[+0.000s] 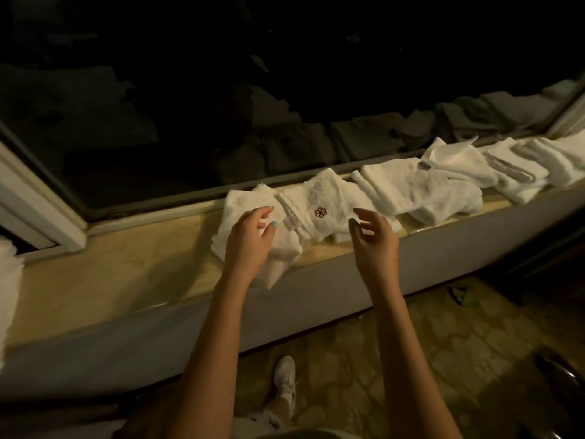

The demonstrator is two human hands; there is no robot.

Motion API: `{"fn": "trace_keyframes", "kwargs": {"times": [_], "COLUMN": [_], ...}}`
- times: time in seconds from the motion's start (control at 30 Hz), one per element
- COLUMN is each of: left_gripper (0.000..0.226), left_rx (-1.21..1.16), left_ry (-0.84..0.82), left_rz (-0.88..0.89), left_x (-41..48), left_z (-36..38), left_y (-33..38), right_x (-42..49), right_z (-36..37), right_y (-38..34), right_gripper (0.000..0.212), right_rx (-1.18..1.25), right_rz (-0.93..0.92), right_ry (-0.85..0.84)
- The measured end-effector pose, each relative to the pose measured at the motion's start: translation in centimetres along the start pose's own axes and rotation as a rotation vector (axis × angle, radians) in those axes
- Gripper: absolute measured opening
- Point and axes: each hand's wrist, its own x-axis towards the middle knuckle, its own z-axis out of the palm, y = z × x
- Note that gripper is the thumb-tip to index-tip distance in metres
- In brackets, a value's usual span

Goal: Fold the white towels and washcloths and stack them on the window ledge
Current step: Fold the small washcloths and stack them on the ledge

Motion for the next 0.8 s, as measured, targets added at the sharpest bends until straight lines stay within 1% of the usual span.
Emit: {"fn": "trace_keyframes", "kwargs": {"times": [0.13, 0.27, 0.37, 0.53, 0.63, 0.7, 0.8], "left_gripper": [0.033, 0.037, 0.033, 0.027, 0.016, 0.016, 0.017], "left_rx": [0.047, 0.109, 0.205, 0.297, 0.257, 0.251, 0.31], "left_ry": [-0.046, -0.066, -0.135, -0.207, -0.217, -0.22, -0.175], "left_rz": [-0.033, -0.103, -0.129, -0.168, -0.21, -0.236, -0.26], "left_x": [4.6, 8.3, 10.2, 11.6, 11.9, 11.9, 11.6], "left_z": [1.9, 3.4, 4.0, 4.2, 4.2, 4.4, 5.2], "left_y": [1.1, 0.8, 0.3, 0.0, -0.1, 0.2, 0.6], "right_x": [5.4, 9.5, 11.8, 16.1, 18.6, 19.9, 21.0], "right_z": [-0.2, 0.7, 1.4, 2.7, 3.6, 4.0, 4.2], "right_y": [0.4, 1.5, 2.1, 2.7, 2.8, 2.3, 1.9], "right_gripper": [0.03, 0.031, 0.028, 0.038, 0.042, 0.04, 0.032], "right_rx": [-0.05, -0.108, -0.142, -0.251, -0.278, -0.309, -0.292], "right_rz": [0.033, 0.036, 0.007, -0.041, -0.086, -0.123, -0.165], "right_ry": [-0.015, -0.084, -0.154, -0.398, -0.561, -0.675, -0.848]}}
